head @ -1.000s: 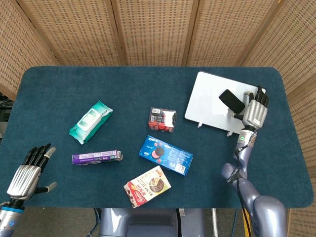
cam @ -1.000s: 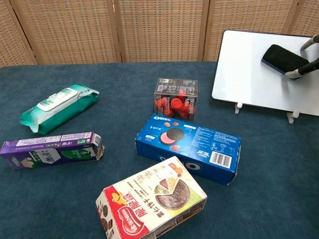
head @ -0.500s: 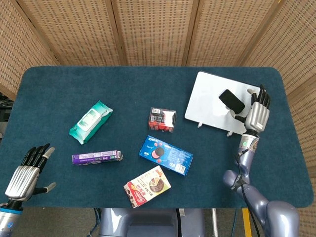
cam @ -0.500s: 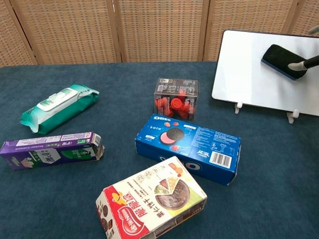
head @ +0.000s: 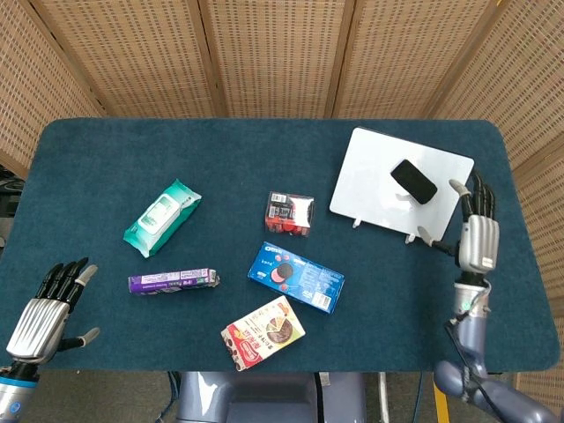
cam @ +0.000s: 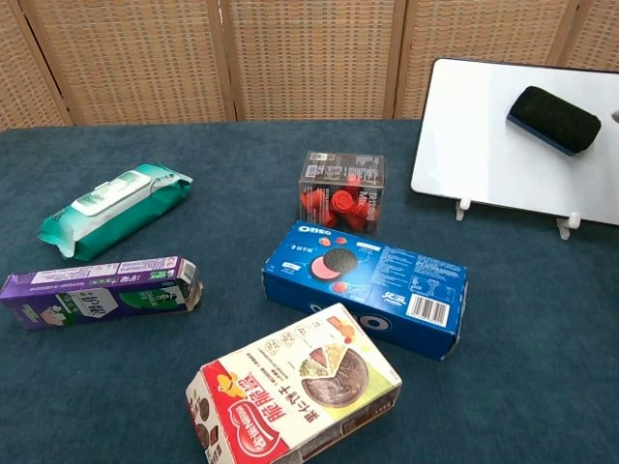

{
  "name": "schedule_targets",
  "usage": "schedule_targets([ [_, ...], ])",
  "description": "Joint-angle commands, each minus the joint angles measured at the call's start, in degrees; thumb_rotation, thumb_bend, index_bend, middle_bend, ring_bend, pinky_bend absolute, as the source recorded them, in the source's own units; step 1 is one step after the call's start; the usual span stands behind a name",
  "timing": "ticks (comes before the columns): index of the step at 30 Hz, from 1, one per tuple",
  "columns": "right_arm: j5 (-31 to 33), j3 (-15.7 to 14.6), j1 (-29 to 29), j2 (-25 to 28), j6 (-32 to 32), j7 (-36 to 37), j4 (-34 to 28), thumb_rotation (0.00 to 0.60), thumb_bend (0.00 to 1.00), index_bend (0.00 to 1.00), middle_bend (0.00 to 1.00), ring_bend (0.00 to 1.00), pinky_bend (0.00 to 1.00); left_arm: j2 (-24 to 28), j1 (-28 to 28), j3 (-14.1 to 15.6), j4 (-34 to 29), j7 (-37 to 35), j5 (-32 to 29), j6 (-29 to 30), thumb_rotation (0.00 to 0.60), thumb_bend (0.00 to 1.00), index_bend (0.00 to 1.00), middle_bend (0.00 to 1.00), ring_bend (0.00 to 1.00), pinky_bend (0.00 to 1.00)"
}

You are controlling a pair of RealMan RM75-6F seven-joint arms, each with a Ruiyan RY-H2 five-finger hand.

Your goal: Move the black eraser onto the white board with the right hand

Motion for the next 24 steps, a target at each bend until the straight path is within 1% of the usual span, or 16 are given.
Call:
schedule_targets([
  [1, -6.3, -5.86, -5.44, 5.21, 5.34, 0.18, -3.28, 0.6, 0.0, 0.17, 0.0, 0.0, 0.0, -0.07, 0.13, 0.07, -0.04, 0.27, 0.14, 0.16, 0.6, 0.14, 0.0, 0.0, 0.0, 0.0],
  [5, -10.32, -9.13, -8.01, 6.62, 8.81, -3.32, -0.85, 0.6, 0.0, 0.17, 0.0, 0.0, 0.0, -0.22, 0.26, -0.05, 0.06, 0.75, -0.14, 0.18, 0.6, 0.14, 0.0, 0.0, 0.0, 0.0],
  [10, -13.84, -11.58, -10.03, 7.04, 12.13, -7.65, 2.26, 0.6, 0.0, 0.17, 0.0, 0.0, 0.0, -0.5, 0.28, -0.33, 0.36, 1.31, -0.72, -0.02, 0.6, 0.14, 0.0, 0.0, 0.0, 0.0],
  [12, -14.88, -12.87, -11.01, 7.25, 12.7, -9.11, 3.46, 0.6, 0.0, 0.17, 0.0, 0.0, 0.0, -0.66, 0.34, -0.48, 0.61, 1.73, -1.06, -0.06, 0.6, 0.14, 0.0, 0.0, 0.0, 0.0],
  [16, -15.17, -15.15, -12.88, 8.43, 11.48, -10.61, 4.28, 0.6, 0.0, 0.17, 0.0, 0.0, 0.0, -0.91, 0.46, -0.86, 1.3, 2.15, -2.37, -0.48, 0.6, 0.14, 0.0, 0.0, 0.0, 0.0],
  [18, -15.04, -15.83, -13.86, 8.83, 11.2, -13.98, 5.77, 0.6, 0.0, 0.17, 0.0, 0.0, 0.0, -1.38, 0.39, -1.53, 2.33, 2.84, -4.17, -1.23, 0.6, 0.14, 0.0, 0.0, 0.0, 0.0],
  [19, -15.02, -15.84, -14.08, 9.09, 11.17, -14.68, 5.44, 0.6, 0.0, 0.17, 0.0, 0.0, 0.0, -1.69, 0.37, -1.93, 2.79, 3.45, -4.83, -1.28, 0.6, 0.14, 0.0, 0.0, 0.0, 0.0],
  [24, -15.42, -15.74, -14.31, 10.05, 10.74, -13.98, 3.77, 0.6, 0.0, 0.17, 0.0, 0.0, 0.0, -2.36, 0.42, -2.55, 3.39, 4.46, -5.41, -0.9, 0.6, 0.14, 0.0, 0.0, 0.0, 0.0],
])
